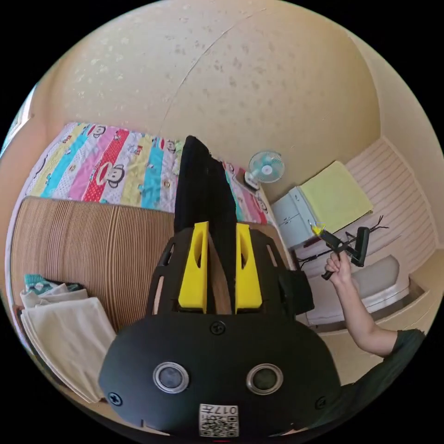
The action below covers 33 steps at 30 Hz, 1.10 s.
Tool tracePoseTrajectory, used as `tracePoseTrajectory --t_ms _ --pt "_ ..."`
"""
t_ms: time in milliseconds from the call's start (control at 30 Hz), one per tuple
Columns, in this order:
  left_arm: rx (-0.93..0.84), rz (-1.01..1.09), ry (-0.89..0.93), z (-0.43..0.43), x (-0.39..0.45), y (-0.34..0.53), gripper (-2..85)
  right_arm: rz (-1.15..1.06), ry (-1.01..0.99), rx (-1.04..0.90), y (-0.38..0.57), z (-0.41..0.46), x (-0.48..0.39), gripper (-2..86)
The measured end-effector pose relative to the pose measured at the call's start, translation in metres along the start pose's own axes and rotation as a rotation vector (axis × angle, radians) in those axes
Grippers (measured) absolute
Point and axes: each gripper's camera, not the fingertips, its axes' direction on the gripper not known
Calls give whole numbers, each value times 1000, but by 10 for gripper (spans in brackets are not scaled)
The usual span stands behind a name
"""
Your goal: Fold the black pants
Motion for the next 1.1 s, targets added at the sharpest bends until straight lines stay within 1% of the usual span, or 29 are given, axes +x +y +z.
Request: tracePoseTrajectory --t_ms 33,67,100,133,167,233,300,367,433,467,500,533,567,600,633,667,700,733,767,800,833,867,900,933,967,1000,1033,1067,1100 --pt "-121 -30 7 40 -24 21 116 44 -5 -142 21 38 15 50" --pt "-172 -47 17 58 -35 31 120 88 -28 -264 43 73 28 56" --pt "-253 -78 39 92 -54 51 124 107 -45 -319 54 88 32 59" --pt "-331 -109 63 127 -71 69 125 149 -74 -415 75 114 39 65" --pt "-376 -126 74 144 -79 77 125 197 -100 -493 94 137 42 70" --pt "-538 -175 108 205 -105 106 125 257 -140 -572 117 161 42 77" --pt "-603 -194 96 237 -118 121 125 278 -176 -641 133 179 35 82" --pt "-662 -200 79 260 -127 129 124 251 -164 -739 146 198 23 87" --pt "-736 -181 120 283 -133 135 117 220 -151 -768 149 203 16 83" --pt "-743 -172 134 286 -134 135 103 218 -109 -735 144 193 16 71" --pt "-770 -162 137 291 -136 133 77 221 -110 -728 142 189 16 65" --pt "-810 -174 143 295 -138 132 28 244 -132 -710 138 179 18 53" --pt "-842 -178 161 298 -138 133 4 243 -226 -698 136 168 16 44" --pt "-928 -170 221 306 -133 140 -2 232 -265 -694 136 162 13 41" --pt "-1027 -103 255 311 -120 153 -6 190 -294 -691 138 150 5 35" --pt "-1072 -56 239 311 -113 160 -7 136 -264 -714 141 139 -5 31" --pt "-1158 34 157 310 -101 178 -8 109 -238 -740 142 135 -9 30" --pt "-1214 71 87 304 -97 195 -9 59 -174 -824 143 128 -16 27" --pt "-1225 64 77 300 -97 202 -9 16 -118 -894 143 118 -20 24" --pt "-1215 4 104 290 -102 210 -9 -5 -101 -897 142 109 -20 23" --pt "-1174 -98 166 278 -112 213 -9 -38 -78 -839 137 85 -17 24" --pt "-1143 -157 201 271 -118 212 -9 -28 -37 -757 132 57 -6 26" --pt "-1069 -269 262 257 -132 210 -8 0 -2 -719 129 44 4 28" --pt "-996 -347 292 242 -147 204 -7 104 96 -651 124 17 29 36" --pt "-971 -369 293 236 -153 201 -6 248 209 -592 123 -10 60 50" --pt "-942 -391 266 225 -165 192 -2 313 263 -566 123 -22 75 62" --pt "-942 -392 224 217 -176 182 3 401 368 -519 126 -44 98 84" --pt "-946 -388 207 213 -180 177 13 440 424 -480 130 -60 114 94" --pt "-945 -373 183 207 -187 167 32 450 420 -472 132 -65 120 99"
